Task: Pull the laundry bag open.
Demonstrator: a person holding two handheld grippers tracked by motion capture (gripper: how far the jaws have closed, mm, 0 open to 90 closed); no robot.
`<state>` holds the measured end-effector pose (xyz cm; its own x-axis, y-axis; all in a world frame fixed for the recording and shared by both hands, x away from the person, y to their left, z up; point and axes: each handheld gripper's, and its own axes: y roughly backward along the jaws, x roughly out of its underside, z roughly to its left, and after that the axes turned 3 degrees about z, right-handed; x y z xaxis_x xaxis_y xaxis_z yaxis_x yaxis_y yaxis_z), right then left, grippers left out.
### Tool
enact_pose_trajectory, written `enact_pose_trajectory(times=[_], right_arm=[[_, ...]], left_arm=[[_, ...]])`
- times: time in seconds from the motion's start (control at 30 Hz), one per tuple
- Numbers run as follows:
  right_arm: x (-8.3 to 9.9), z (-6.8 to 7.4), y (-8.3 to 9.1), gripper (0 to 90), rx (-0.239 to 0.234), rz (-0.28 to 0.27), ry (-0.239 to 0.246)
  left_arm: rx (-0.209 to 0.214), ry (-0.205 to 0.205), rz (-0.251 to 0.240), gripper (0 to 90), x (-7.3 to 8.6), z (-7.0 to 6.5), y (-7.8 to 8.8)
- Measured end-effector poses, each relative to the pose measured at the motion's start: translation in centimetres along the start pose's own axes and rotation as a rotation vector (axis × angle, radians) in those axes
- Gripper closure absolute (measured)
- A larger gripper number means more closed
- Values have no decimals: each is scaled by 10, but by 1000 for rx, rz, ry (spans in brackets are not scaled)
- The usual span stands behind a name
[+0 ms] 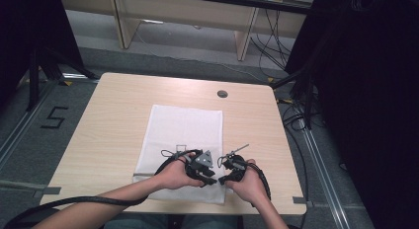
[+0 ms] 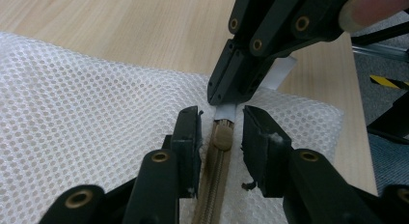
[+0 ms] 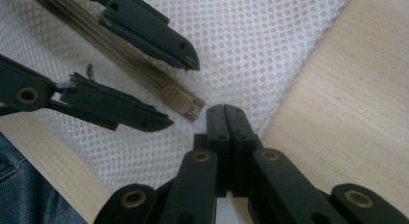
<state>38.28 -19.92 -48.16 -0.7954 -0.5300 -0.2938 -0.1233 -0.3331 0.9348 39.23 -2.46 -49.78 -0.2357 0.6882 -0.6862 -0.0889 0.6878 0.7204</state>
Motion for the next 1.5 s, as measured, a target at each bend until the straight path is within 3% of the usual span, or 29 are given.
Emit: enact_pose_trajectory(times=[0.2,0.23,0.27,0.53,0.6,0.7,1.07,1.13,1.5], right_arm=[[0,-1,0,900,-4,-1,4],[0,-1,0,900,-5,-2,3],[0,-1,0,900,-5,-2,3],[0,1,0,900,-1,5,-15],[0,1,0,900,-2,5,2],[-1,0,0,900,2,10,1],[0,1,1,900,2,18,-32],[0,1,1,900,2,17,-26],[0,-1,0,900,-6,11,-11]], left_arm=[[0,-21,11,704,1,0,-5],[1,-8,14,711,2,-1,-6],[-1,-27,16,718,3,0,-7],[-2,-26,19,796,4,0,-6],[3,-18,23,804,3,0,-6],[12,4,22,811,1,-1,-5],[4,-40,16,812,0,-3,-4],[6,-20,21,814,1,-3,-4],[-2,-31,19,815,1,-4,-4]])
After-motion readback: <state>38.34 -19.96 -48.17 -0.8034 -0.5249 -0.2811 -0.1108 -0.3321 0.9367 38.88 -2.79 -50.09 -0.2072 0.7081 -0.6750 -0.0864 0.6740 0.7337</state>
